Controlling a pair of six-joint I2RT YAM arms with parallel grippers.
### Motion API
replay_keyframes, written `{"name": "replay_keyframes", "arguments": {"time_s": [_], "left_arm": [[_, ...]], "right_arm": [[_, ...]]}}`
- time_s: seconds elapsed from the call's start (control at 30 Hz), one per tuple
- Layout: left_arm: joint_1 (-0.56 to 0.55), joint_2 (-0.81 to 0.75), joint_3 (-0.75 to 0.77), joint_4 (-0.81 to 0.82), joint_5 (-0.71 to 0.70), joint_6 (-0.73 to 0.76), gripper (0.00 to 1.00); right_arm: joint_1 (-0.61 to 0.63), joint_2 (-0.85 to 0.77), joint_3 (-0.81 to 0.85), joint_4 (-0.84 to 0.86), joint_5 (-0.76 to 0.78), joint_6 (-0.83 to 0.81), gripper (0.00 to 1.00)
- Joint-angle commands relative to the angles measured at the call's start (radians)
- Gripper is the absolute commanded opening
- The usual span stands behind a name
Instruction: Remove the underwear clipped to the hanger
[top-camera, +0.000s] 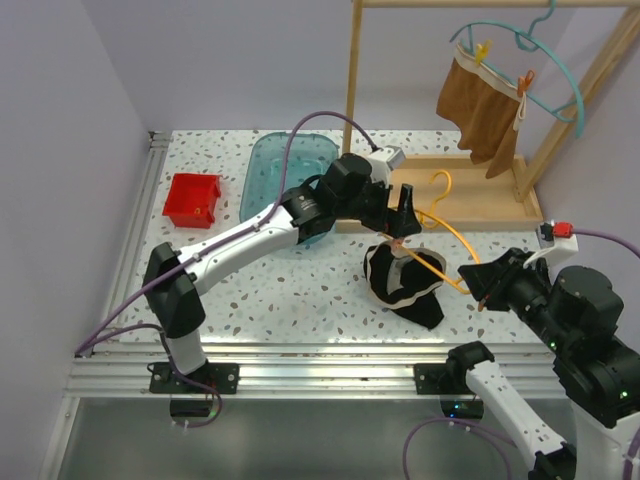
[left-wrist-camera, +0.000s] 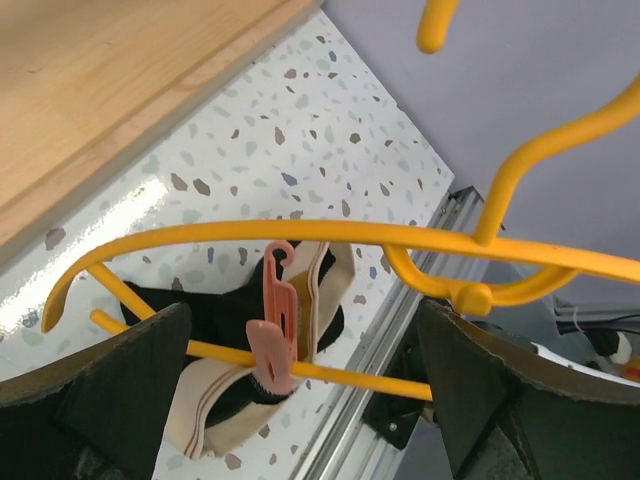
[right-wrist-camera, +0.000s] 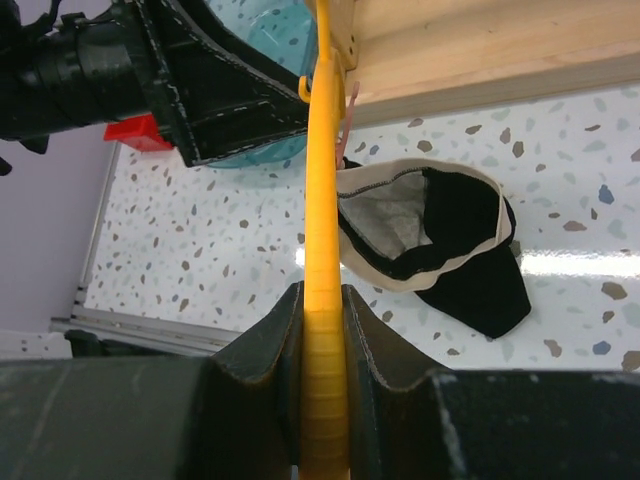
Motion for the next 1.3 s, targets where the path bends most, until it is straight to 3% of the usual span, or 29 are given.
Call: {"name": "replay_keyframes", "arguments": {"time_s": [0.0, 0.2, 0.3, 0.33, 0.43, 0.6, 0.73, 0.9, 1.0, 1.13, 1.27], "left_arm": [[-0.014, 0.037, 0.081, -0.029, -0.07, 0.097, 0.97], [-0.041, 0.069, 0.114, -0.077, -0.102, 0.154, 0.88], [-0.046, 0.075, 0.127, -0.092, -0.112, 0.17, 0.69], [-0.046, 0.075, 0.127, -0.091, -0.107, 0.174, 0.54], [-0.049, 0.075, 0.134, -0.092, -0.101, 0.178, 0.29], [-0.052, 0.043, 0.11, -0.046, -0.11, 0.164, 0.16], [-0.052, -0.029, 0.055, 0.046, -0.154, 0.141, 0.1], [-0.054, -0.135, -0.076, 0.168, -0.23, 0.082, 0.07], [-0.057, -0.233, -0.195, 0.293, -0.289, 0.022, 0.06], [-0.063, -0.365, -0.371, 0.492, -0.343, -0.091, 0.13], [-0.063, -0.385, -0.389, 0.491, -0.333, -0.153, 0.49]], "right_arm": [[-0.001, 0.009, 0.04, 0.037, 0.016, 0.119, 0.0], [-0.001, -0.021, 0.007, 0.041, 0.047, 0.246, 0.0], [-0.001, -0.028, -0.003, 0.038, 0.059, 0.292, 0.0], [-0.001, -0.029, -0.001, 0.035, 0.061, 0.303, 0.0], [-0.001, -0.032, 0.001, 0.021, 0.079, 0.325, 0.0], [-0.001, -0.043, -0.01, -0.061, 0.151, 0.452, 0.0], [-0.001, -0.115, -0.058, -0.187, 0.208, 0.757, 0.0], [-0.003, -0.27, -0.179, -0.188, 0.208, 1.073, 0.0], [-0.001, -0.299, -0.211, -0.163, 0.19, 1.134, 0.0], [-0.001, -0.304, -0.24, -0.122, 0.156, 1.164, 0.0], [-0.001, -0.284, -0.233, -0.082, 0.165, 1.115, 0.0]]}}
